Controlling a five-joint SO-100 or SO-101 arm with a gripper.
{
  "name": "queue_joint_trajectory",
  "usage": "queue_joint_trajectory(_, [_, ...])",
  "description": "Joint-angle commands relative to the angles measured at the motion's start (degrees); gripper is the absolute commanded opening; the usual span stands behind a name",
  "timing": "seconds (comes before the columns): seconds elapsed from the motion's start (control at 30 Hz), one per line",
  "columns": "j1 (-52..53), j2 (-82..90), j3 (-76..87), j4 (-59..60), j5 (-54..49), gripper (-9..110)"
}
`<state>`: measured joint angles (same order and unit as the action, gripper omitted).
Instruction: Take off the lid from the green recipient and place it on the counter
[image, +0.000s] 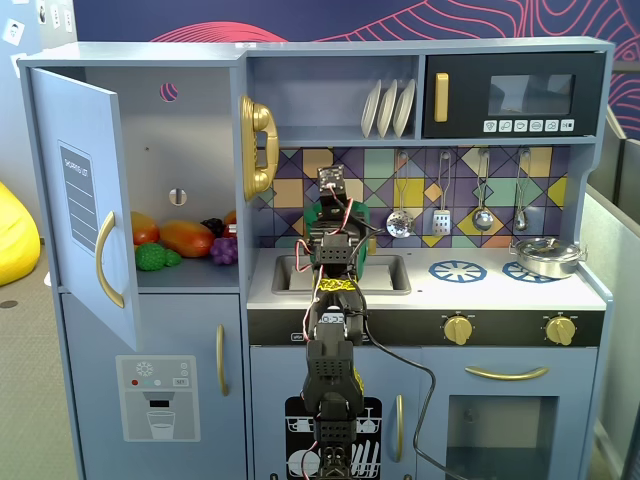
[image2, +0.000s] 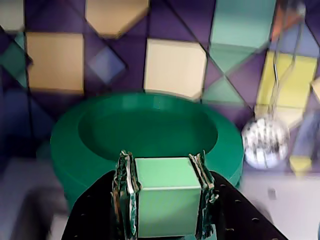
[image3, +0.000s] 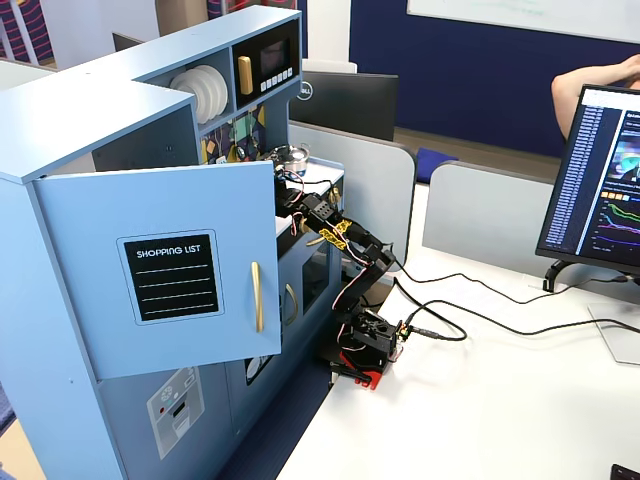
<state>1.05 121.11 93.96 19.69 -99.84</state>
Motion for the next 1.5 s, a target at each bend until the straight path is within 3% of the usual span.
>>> queue_joint_trajectory(0.0, [0.0,0.7,-6.7,-4.9,-0.8,0])
queue_joint_trajectory(0.47, [31.1,3.9,1.6,-8.6,2.1,0])
queue_joint_trajectory(0.9, [32.9,-2.5,19.2,-24.1,1.3,0])
queue_joint_trajectory(1.3, [31.6,-4.0,26.2,-28.1,0.9,0])
queue_joint_trajectory(1.47, [31.6,-3.5,24.0,-27.9,4.4,21])
